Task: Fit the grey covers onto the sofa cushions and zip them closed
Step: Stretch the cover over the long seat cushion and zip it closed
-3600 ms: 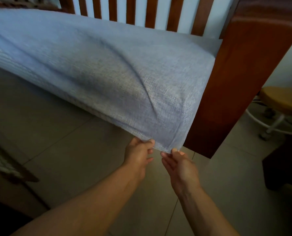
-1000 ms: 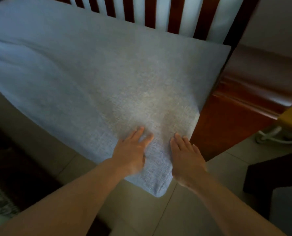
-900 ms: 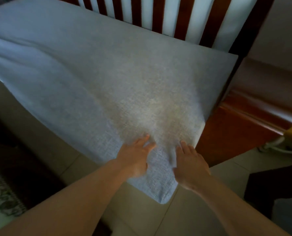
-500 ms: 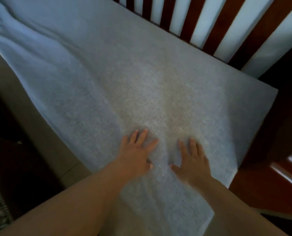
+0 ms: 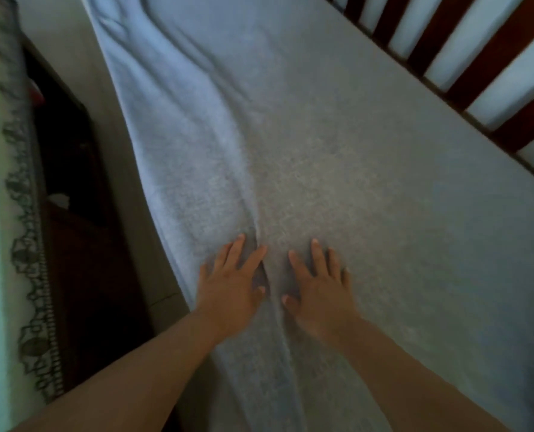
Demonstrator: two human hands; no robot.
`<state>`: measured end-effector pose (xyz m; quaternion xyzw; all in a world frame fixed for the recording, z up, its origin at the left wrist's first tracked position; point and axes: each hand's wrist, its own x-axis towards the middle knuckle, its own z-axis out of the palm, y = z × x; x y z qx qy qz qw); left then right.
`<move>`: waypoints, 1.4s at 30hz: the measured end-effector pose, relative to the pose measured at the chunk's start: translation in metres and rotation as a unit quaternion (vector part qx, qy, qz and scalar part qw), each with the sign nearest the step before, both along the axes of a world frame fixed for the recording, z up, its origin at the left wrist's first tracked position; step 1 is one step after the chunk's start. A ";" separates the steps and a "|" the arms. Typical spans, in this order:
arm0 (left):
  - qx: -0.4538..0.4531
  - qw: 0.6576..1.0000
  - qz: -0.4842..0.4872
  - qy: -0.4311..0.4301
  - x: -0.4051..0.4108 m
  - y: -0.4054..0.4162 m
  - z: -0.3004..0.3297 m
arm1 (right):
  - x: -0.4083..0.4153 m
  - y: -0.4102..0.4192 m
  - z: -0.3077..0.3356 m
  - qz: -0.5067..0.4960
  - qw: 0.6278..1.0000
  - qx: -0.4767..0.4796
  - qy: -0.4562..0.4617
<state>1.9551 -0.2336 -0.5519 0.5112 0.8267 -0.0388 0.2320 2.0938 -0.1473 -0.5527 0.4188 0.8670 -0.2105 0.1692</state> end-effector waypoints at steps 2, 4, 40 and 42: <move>0.008 0.999 0.043 -0.014 -0.005 -0.004 0.000 | -0.022 0.003 0.001 0.037 0.999 -0.006 0.016; 0.023 0.993 0.109 -0.027 -0.010 -0.006 -0.001 | -0.041 0.003 0.002 0.065 0.998 -0.014 0.020; 0.191 0.792 0.527 -0.241 -0.187 0.020 -0.026 | -0.197 0.024 -0.016 0.076 0.993 0.062 0.060; 0.178 0.800 0.531 -0.214 -0.212 0.040 -0.018 | -0.212 0.033 -0.013 0.073 0.995 0.050 0.041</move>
